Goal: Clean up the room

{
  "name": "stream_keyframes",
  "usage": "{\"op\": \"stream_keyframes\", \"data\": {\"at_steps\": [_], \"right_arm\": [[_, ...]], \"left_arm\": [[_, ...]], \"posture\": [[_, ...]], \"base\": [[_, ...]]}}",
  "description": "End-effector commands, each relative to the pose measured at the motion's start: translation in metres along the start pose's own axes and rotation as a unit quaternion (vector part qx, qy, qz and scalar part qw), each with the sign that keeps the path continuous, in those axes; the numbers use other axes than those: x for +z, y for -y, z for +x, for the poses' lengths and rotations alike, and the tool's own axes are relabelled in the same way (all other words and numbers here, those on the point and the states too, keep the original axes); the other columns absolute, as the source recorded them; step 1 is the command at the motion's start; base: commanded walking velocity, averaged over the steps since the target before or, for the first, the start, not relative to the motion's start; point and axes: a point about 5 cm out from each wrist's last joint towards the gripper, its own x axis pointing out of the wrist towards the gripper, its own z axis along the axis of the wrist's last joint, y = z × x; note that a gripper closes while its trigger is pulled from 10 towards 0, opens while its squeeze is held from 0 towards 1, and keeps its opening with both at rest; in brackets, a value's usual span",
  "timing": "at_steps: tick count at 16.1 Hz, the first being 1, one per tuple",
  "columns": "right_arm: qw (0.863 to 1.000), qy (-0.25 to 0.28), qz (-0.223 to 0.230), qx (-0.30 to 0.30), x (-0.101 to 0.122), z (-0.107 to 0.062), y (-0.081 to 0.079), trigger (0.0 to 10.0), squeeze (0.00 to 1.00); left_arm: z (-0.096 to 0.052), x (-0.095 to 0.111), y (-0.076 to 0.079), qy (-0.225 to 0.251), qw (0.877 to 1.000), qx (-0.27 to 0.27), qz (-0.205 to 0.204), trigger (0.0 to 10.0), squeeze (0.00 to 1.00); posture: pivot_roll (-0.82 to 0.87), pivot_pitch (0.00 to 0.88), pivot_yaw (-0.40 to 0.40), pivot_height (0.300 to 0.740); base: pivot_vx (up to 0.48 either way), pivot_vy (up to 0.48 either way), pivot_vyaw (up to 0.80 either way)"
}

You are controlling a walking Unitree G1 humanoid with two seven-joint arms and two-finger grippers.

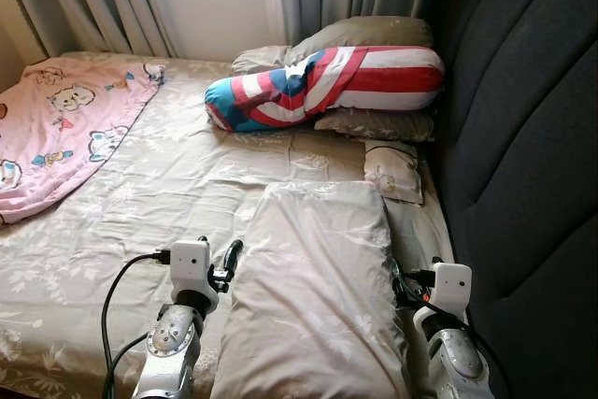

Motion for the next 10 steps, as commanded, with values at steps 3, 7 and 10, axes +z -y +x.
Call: {"op": "stream_keyframes", "data": {"at_steps": [3, 7, 10], "right_arm": [[1.000, -0.002, 0.000, -0.002, 0.0005, 0.0001, -0.0008, 10.0, 0.00], [1.000, -0.008, 0.005, -0.004, -0.0005, 0.0014, -0.0026, 10.0, 0.00], [1.000, -0.013, 0.005, -0.004, -0.0015, 0.0018, -0.0036, 10.0, 0.00]], "left_arm": [[0.0015, 0.0031, 0.0001, 0.002, 1.000, 0.001, -0.001, 10.0, 0.00], [0.0023, 0.0040, 0.0000, 0.002, 1.000, 0.000, 0.001, 10.0, 0.00], [0.0026, 0.0041, 0.0004, 0.001, 1.000, -0.001, 0.001, 10.0, 0.00]], "posture": [[-0.07, 0.013, -0.023, 0.740], [-0.07, 0.009, -0.021, 0.740], [-0.07, 0.004, -0.018, 0.740]], "base": [[0.000, 0.256, 0.00], [0.000, 0.000, 0.00], [0.000, 0.000, -0.70]]}}
